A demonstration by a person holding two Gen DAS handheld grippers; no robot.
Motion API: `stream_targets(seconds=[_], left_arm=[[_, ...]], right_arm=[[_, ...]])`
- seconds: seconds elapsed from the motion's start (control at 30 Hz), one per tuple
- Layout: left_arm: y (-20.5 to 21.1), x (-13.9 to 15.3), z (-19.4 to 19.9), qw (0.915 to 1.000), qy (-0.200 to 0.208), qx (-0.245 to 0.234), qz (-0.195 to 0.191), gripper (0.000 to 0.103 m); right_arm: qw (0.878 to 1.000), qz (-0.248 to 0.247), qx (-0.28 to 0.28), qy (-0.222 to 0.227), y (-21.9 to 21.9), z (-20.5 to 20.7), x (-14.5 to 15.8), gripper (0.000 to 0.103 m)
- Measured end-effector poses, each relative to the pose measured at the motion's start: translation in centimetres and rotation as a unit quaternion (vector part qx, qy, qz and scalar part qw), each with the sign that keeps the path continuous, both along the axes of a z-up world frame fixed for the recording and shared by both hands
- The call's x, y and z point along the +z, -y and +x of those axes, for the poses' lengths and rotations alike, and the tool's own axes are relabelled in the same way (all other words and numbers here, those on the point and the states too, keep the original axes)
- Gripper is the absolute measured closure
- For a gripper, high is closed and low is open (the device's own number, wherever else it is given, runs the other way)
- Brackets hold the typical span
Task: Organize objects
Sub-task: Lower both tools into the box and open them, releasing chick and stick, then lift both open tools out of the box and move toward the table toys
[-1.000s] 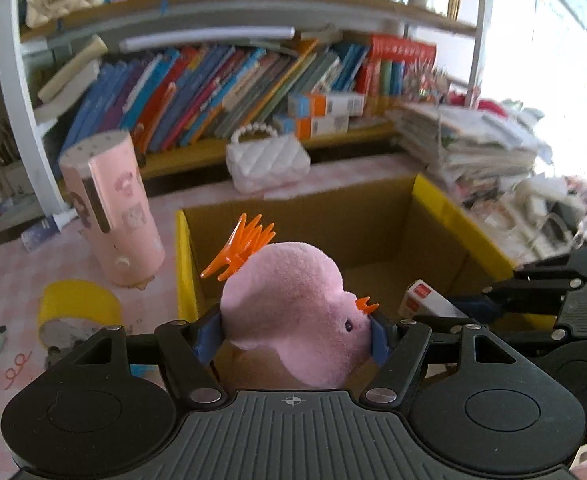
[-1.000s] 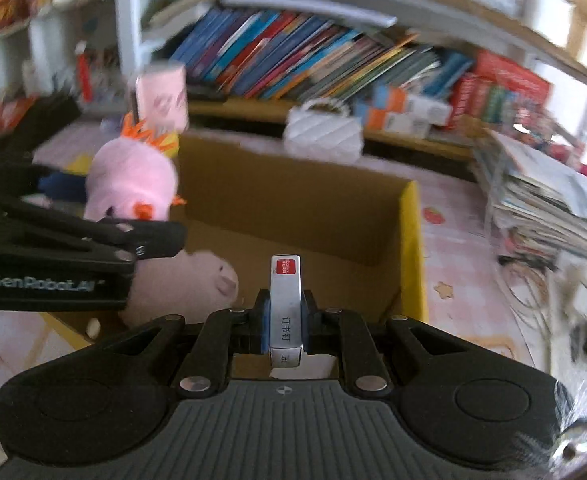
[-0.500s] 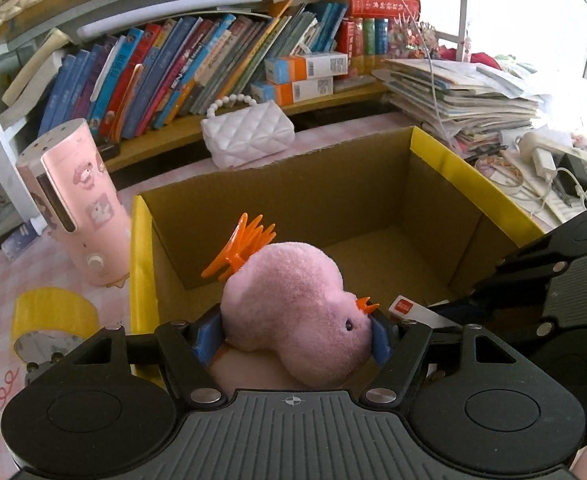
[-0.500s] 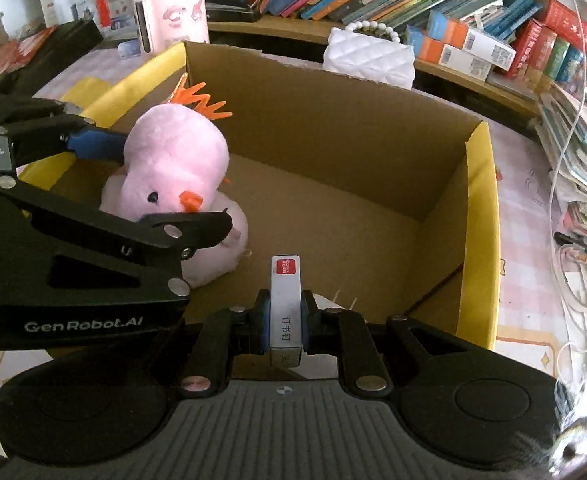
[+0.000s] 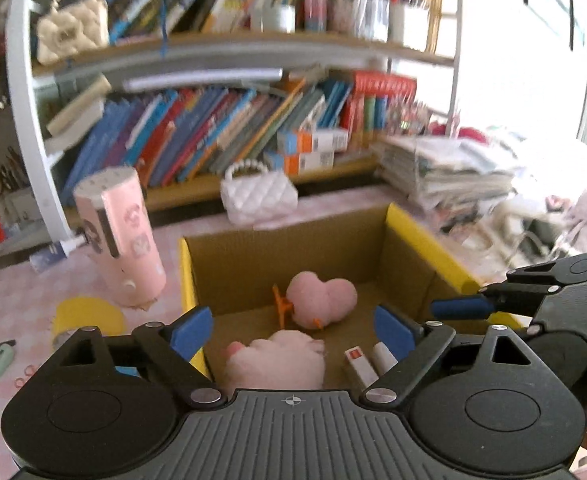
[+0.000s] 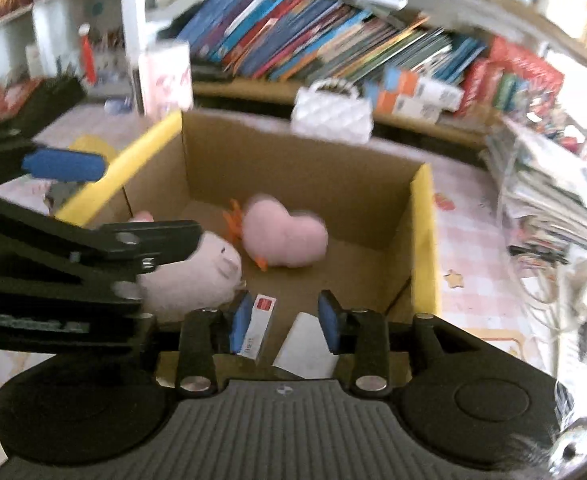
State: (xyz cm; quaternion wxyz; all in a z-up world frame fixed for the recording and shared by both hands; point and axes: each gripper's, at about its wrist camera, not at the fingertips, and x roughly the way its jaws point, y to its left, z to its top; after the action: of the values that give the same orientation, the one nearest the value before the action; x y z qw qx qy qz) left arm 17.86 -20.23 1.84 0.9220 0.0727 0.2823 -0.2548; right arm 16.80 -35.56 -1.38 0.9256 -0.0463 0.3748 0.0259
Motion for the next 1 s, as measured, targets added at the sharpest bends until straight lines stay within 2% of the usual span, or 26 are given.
stream_targets(seconds=[0.2, 0.3, 0.4, 0.7, 1.0], left_arm=[[-3.9, 1.7, -3.5, 0.9989, 0.038, 0.014, -0.026, 0.008], [-6.0, 1.4, -5.0, 0.9986, 0.038, 0.024, -0.030, 0.007], [-7.9, 0.2, -6.0, 0.9988, 0.019, 0.038, -0.024, 0.007], [-14.4, -2.2, -9.2, 0.9961, -0.032, 0.081, -0.012, 0.007], [-18.9, -3.9, -11.5, 0.9926, -0.065, 0.102, 0.000, 0.007]], right_arm=[[0.996, 0.021, -0.069, 0.053, -0.9, -4.6, 2.1, 0.056], [0.993, 0.032, -0.097, 0.062, -2.1, -6.7, 2.3, 0.053], [0.991, 0.026, -0.113, 0.066, -3.7, -8.3, 2.1, 0.049], [0.990, 0.031, -0.137, 0.025, -9.1, -11.9, -0.1, 0.047], [0.993, 0.036, -0.110, -0.008, -14.5, -14.4, -2.1, 0.040]])
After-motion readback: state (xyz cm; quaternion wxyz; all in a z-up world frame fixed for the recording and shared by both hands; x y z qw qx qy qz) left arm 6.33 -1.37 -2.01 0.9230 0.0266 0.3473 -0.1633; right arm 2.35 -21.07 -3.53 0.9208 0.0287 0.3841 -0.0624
